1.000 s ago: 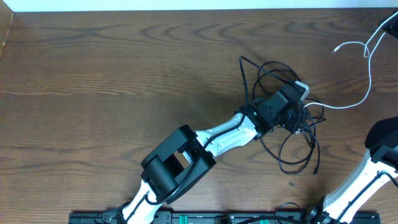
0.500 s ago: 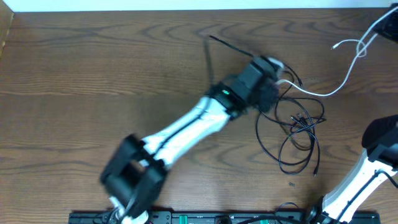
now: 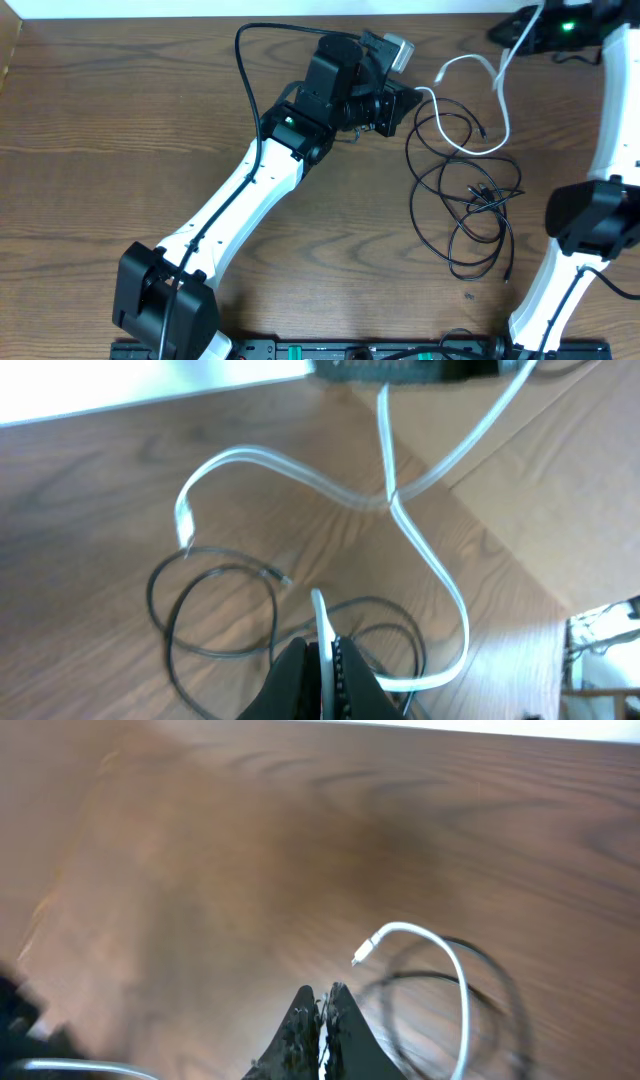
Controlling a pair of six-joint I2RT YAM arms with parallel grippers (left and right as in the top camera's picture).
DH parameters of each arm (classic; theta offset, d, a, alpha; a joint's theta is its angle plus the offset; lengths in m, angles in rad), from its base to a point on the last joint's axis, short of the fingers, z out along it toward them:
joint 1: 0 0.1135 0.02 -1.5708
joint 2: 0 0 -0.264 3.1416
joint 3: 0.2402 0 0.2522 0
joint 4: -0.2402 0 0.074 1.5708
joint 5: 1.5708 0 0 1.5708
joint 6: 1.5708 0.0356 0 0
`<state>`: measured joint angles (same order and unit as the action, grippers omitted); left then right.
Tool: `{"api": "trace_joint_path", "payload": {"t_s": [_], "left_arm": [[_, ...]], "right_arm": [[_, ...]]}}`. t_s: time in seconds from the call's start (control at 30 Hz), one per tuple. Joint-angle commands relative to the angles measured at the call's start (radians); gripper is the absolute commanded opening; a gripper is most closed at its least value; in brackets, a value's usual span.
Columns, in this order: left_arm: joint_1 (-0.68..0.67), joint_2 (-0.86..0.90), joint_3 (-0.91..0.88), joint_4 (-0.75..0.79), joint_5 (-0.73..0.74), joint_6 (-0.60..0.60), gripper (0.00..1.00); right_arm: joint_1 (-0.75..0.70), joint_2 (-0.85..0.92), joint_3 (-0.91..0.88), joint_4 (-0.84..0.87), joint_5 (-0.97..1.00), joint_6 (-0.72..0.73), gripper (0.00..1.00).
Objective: Untangle cables
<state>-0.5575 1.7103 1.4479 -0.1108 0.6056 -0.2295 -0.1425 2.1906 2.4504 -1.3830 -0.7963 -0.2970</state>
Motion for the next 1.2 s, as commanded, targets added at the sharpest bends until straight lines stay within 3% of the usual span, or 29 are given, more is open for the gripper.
{"api": "trace_joint_path", "payload": {"t_s": [0.0,0.13,0.3,0.4,0.5,0.67,0.73,0.77,0.87,0.97,1.17], "left_arm": [[0.006,0.008,0.009,0.032,0.045,-0.051,0.08],[0.032,0.008,0.009,0.047,0.030,-0.128,0.08],[0.121,0.008,0.009,0.137,0.027,-0.318,0.08],[0.151,0.008,0.009,0.171,0.023,-0.330,0.09],[0.161,0.008,0.009,0.209,-0.069,-0.330,0.08],[0.140,0.009,0.009,0.514,-0.236,-0.325,0.09],[0.120,0.013,0.010,0.544,-0.287,-0.312,0.17],[0.109,0.018,0.009,0.543,-0.294,-0.299,0.32],[0.079,0.039,0.009,0.473,-0.293,-0.262,0.96],[0.065,0.059,0.009,0.308,-0.293,-0.199,0.98],[0.065,0.066,0.009,0.069,-0.293,-0.065,0.98]], "right_arm": [[0.075,-0.037,0.008,-0.025,-0.168,-0.123,0.01],[0.154,-0.037,0.008,-0.035,-0.191,-0.127,0.01],[0.182,-0.037,0.008,-0.036,-0.188,-0.148,0.01],[0.150,-0.037,0.008,0.033,-0.085,-0.008,0.01],[0.066,-0.037,0.008,0.161,-0.037,0.169,0.01],[-0.155,-0.037,0.009,0.373,-0.032,0.387,0.01],[-0.219,-0.037,0.009,0.396,0.036,0.439,0.01],[-0.252,-0.037,0.009,0.400,0.110,0.472,0.01],[-0.348,-0.036,0.008,0.381,0.394,0.569,0.01],[-0.442,-0.030,0.008,0.330,0.644,0.668,0.01],[-0.525,0.010,0.008,0.309,0.563,0.612,0.01]]}}
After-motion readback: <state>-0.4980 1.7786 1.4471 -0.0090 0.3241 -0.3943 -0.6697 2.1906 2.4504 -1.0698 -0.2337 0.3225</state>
